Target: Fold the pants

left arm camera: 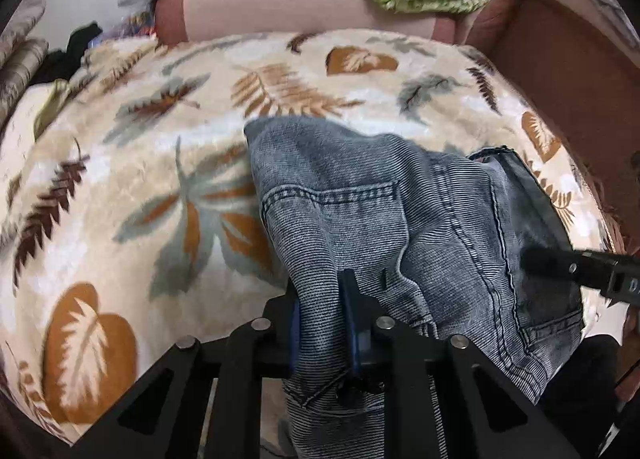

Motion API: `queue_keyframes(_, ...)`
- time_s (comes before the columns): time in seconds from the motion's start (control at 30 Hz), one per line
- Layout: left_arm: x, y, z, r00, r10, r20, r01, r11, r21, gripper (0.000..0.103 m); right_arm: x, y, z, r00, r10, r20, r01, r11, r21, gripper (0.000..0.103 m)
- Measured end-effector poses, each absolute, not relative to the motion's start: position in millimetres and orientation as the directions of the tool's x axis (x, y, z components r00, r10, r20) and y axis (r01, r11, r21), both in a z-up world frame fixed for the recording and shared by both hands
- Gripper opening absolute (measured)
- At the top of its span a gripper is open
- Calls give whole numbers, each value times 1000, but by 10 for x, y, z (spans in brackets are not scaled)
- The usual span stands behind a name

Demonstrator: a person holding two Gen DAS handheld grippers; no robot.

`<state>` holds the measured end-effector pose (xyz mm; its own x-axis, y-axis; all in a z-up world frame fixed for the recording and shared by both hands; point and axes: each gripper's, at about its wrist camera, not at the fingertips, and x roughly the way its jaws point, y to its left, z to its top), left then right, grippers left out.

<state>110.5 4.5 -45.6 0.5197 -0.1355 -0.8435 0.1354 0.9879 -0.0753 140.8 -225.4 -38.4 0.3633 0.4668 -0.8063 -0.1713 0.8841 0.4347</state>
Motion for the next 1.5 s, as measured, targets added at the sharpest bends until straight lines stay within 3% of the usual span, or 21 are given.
queue_keyframes(0.33,1316,402,358,722,-79,-688,86,996,-24,18,1769,-1885,370,507,493,-707,-299,870,392,23)
queue_keyframes(0.5,1652,597,220,729,-33,-684,27,999,-20,24,2180,-1726,242,534,495,-685,-311,869,386,23)
queue_keyframes(0.53,1730,614,69,710,-18,-704,12,1000,-13,31,2252,-1719,114,521,491,-698,-288,871,398,23)
queue_keyframes(0.57,1804,622,-87,684,2,-730,4,1000,6,50,2327,-1719,-30,506,482,-715,-261,876,406,24)
queue_keyframes(0.63,1949,598,-478,590,51,-806,1,998,63,77,2468,-1682,-423,474,404,-782,-201,915,350,31)
queue_keyframes(0.67,1983,597,-660,546,57,-836,9,997,74,79,2516,-1669,-653,437,334,-835,-165,942,291,37)
queue_keyframes(0.7,1943,629,-706,551,36,-834,8,999,48,79,2523,-1698,-828,408,289,-866,-137,957,254,50)
queue_keyframes(0.73,1849,677,-636,580,19,-814,-10,1000,16,81,2488,-1754,-826,424,311,-850,-133,950,281,53)
queue_keyframes(0.83,1648,743,-410,599,17,-801,-39,999,-8,82,2328,-1875,-589,490,270,-829,-125,963,239,58)
queue_keyframes(0.93,1423,753,-201,667,-2,-745,-34,999,-34,86,2077,-1862,-262,548,332,-768,-181,943,279,58)
queue_keyframes(1.03,1450,634,-420,628,64,-775,-33,998,56,92,1873,-1683,-307,518,379,-767,-270,923,274,70)
queue_keyframes(1.07,1516,582,-590,577,92,-811,-13,995,104,92,1889,-1618,-454,481,338,-809,-273,934,228,71)
queue_keyframes(1.13,1497,580,-592,591,93,-801,-30,995,93,93,1970,-1613,-812,391,267,-881,-247,952,180,71)
queue_keyframes(1.3,1409,636,-225,675,76,-733,-46,997,61,93,2040,-1594,-277,476,261,-840,-255,955,153,71)
queue_keyframes(1.43,1600,607,-644,566,96,-819,-33,995,94,93,2473,-1419,48,526,297,-797,-254,949,187,77)
queue_keyframes(1.5,1571,645,-654,593,81,-801,-51,997,63,93,2824,-1244,-80,516,254,-818,-238,960,148,79)
